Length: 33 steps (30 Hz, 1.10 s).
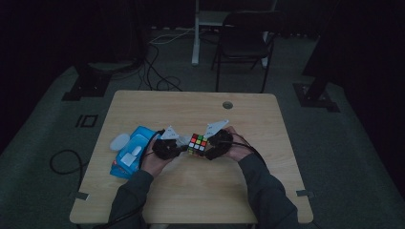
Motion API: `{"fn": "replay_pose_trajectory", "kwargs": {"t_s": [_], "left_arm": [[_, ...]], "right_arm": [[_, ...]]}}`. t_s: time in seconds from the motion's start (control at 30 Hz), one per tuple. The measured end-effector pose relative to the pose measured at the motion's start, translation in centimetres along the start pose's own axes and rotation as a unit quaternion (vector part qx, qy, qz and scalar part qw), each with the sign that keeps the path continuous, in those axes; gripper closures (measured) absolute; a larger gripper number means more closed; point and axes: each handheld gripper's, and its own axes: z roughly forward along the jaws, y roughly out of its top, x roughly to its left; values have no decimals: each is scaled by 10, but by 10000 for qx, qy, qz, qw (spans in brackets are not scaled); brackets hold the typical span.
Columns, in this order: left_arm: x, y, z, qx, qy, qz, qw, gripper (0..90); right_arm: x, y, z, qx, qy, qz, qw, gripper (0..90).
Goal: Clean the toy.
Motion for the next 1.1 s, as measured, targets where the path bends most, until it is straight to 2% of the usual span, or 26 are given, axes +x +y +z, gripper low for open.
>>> {"fn": "replay_pose_trajectory", "kwargs": {"t_s": [0.27,0.33,0.43,0.5,0.57,0.6,0.8,0.97,1.1], "left_arm": [[-12,-3,-10,-56,6,157,9999,837],[-15,-2,-13,-50,17,252,9997,836],[-16,-1,-14,-82,9,261,9996,836],[-23,5,-20,-202,-93,390,9990,836],[-25,7,-20,-233,-130,404,9988,836],[-28,9,-19,-199,-161,476,9985,836],[-32,9,-9,-110,-190,546,9983,836],[-33,4,1,164,-15,638,9978,836],[-33,-2,11,303,-2,576,9979,836]], "right_arm": [[-5,-2,2,132,-305,145,9993,343],[-5,-3,4,145,-334,199,9991,343],[-6,-3,5,171,-375,237,9989,343],[-5,-2,9,183,-401,288,9986,343],[-4,-1,11,211,-375,290,9987,343],[-3,-1,12,206,-373,271,9987,343],[-3,2,10,166,-411,270,9987,343],[-5,1,7,125,-419,328,9985,343],[-5,3,3,27,-407,330,9986,344]]}}
